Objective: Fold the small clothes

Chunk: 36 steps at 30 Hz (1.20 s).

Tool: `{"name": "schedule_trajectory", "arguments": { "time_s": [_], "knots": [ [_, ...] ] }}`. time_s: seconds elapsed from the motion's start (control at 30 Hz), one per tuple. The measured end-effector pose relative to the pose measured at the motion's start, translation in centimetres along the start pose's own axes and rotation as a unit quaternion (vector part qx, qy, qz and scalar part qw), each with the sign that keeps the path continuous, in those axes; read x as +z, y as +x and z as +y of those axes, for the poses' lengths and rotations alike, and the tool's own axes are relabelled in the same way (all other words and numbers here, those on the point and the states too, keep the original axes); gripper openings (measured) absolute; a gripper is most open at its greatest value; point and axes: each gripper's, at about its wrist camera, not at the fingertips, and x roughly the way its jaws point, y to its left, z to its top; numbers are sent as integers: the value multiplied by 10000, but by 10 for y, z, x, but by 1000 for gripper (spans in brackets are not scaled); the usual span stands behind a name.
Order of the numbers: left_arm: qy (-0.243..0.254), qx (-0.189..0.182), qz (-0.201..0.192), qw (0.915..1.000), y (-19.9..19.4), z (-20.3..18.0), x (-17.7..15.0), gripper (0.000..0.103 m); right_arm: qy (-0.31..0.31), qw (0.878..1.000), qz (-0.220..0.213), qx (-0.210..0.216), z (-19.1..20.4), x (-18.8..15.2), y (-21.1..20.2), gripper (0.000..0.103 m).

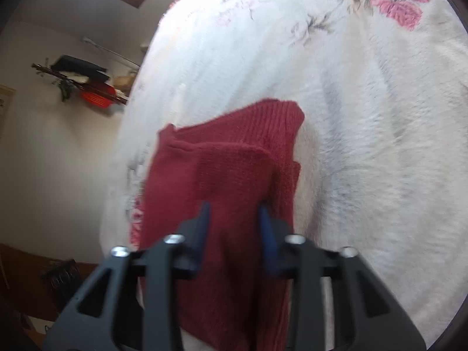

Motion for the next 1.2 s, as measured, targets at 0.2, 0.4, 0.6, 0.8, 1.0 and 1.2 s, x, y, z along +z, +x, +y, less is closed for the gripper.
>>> {"name": "schedule_trajectory", "arguments": {
  "time_s": [0.2, 0.4, 0.6, 0.8, 1.0, 1.2],
  "knots": [
    [-578, 196, 487, 9969, 42, 20, -7, 56, -434, 9963, -521, -529, 13, 7, 5, 7],
    [8, -208, 135, 9997, -9, -20, 45, 54, -256, 9980, -375, -450, -12, 17, 23, 13],
    [280, 322, -155, 9990, 2, -1, 147, 54, -148, 9955, -931, -92, -8, 15, -25, 19],
    [326, 1224, 261, 9916, 62, 26, 172, 45, -789, 9954, 27, -551, 2, 14, 37, 0],
    [437, 1179, -163, 9919, 18, 11, 162, 38, -381, 9992, -65, 39, -4, 18, 14, 4],
    [785, 1228, 371, 9886, 33, 3, 113, 37, -998, 9943, 383, -48, 18, -32, 11, 0]
  ]
}}
